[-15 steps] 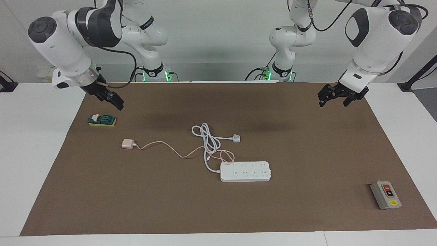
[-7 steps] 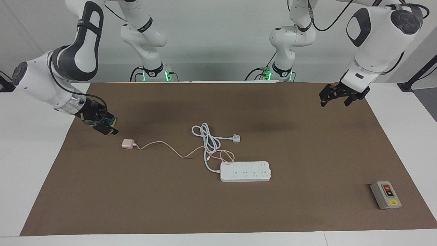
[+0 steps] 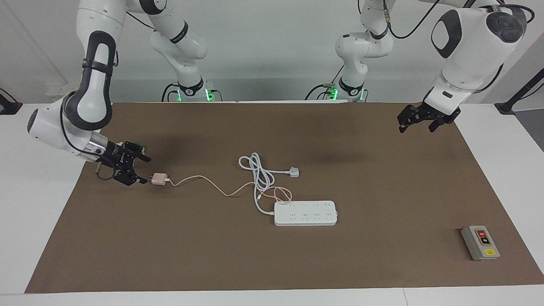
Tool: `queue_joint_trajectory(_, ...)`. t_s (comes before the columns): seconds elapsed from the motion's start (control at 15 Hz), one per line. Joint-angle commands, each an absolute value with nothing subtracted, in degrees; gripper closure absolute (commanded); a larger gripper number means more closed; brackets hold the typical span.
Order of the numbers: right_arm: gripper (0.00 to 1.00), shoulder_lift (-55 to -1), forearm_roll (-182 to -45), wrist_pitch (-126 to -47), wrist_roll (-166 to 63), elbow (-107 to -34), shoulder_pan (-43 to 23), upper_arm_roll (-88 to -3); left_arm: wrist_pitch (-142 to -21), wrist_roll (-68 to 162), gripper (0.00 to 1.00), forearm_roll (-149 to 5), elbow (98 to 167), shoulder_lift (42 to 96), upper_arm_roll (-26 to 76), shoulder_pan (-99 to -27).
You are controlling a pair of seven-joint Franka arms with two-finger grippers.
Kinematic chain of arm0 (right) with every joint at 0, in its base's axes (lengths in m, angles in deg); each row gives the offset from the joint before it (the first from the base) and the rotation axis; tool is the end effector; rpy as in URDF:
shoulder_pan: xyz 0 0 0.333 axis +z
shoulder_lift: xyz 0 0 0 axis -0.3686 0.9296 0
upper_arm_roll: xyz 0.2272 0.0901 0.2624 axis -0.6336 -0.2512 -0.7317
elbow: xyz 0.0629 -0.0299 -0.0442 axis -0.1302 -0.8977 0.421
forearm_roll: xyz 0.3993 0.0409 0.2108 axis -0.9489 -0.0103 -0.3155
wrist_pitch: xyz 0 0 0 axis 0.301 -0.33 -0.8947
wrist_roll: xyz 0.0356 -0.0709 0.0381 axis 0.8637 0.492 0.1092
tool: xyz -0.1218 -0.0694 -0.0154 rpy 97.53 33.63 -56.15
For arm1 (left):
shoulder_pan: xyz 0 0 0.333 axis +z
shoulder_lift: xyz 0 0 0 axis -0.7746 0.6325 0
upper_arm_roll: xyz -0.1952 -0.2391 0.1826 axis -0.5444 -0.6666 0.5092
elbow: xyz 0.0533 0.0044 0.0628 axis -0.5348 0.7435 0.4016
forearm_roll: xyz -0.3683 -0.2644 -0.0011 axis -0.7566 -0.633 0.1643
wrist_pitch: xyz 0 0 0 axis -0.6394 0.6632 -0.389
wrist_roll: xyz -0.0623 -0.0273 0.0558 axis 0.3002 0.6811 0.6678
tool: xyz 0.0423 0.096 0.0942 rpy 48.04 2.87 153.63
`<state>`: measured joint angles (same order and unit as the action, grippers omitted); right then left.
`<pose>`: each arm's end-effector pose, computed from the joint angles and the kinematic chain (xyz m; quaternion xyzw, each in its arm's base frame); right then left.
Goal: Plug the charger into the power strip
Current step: 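Reach the right gripper down to the pink charger and grasp it, then lift the charger with the right gripper while the left gripper reaches the strip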
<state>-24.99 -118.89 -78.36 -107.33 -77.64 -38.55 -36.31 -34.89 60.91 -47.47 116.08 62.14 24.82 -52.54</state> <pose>0.6205 -0.1458 0.2842 -0.7038 0.6390 0.2244 0.2144 0.6275 -0.0524 0.5812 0.9990 -0.0289 -0.0330 0.0014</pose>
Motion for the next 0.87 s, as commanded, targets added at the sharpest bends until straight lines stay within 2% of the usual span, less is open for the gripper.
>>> queue_joint_trajectory(0.0,0.00,-21.79,-120.66,-78.55,-108.12,-77.41,-39.29,-37.00,-35.11,61.12,0.00,-46.99,116.35,61.14,24.56,-52.17)
queue_joint_trajectory(0.4,0.00,-20.73,-122.06,-78.11,-107.76,-77.05,-39.12,-37.00,-35.29,62.26,0.00,-48.30,117.93,60.62,24.47,-52.08)
queue_joint_trajectory(0.8,0.00,-20.73,-122.06,-78.72,-105.22,-77.84,-39.29,-36.91,-35.29,63.32,0.00,-63.65,118.63,61.41,24.74,-50.07)
